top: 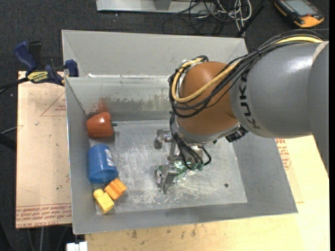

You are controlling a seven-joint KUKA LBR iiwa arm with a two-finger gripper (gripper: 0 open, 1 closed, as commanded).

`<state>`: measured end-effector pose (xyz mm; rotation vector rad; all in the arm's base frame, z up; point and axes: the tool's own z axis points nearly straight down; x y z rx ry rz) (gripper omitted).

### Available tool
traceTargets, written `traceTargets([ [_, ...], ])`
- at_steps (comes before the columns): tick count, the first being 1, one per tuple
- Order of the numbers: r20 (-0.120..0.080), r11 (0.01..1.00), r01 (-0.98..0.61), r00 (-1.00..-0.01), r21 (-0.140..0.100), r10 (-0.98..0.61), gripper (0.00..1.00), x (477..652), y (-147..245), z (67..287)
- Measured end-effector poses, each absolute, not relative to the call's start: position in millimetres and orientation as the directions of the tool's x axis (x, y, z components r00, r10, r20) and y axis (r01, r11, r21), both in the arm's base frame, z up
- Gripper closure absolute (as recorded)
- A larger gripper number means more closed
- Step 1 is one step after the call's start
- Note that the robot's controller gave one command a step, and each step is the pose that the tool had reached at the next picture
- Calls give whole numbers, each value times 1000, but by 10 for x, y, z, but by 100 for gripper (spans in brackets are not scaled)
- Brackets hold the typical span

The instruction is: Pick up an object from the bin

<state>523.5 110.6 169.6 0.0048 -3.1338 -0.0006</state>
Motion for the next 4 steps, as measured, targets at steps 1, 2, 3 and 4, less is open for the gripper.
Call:
traceTargets([
  [1, 0, 1000, 0, -1000, 1, 0, 0, 5254, 1102, 1737],
  [2, -10, 1000, -28, -1000, 3, -28, 0, 5427, 805, 1324],
  [3, 5, 1000, -27, -1000, 1, -27, 100, 5379, 669, 718],
  [4, 4, 1000, -27, -1000, 2, -27, 100, 5380, 669, 719],
])
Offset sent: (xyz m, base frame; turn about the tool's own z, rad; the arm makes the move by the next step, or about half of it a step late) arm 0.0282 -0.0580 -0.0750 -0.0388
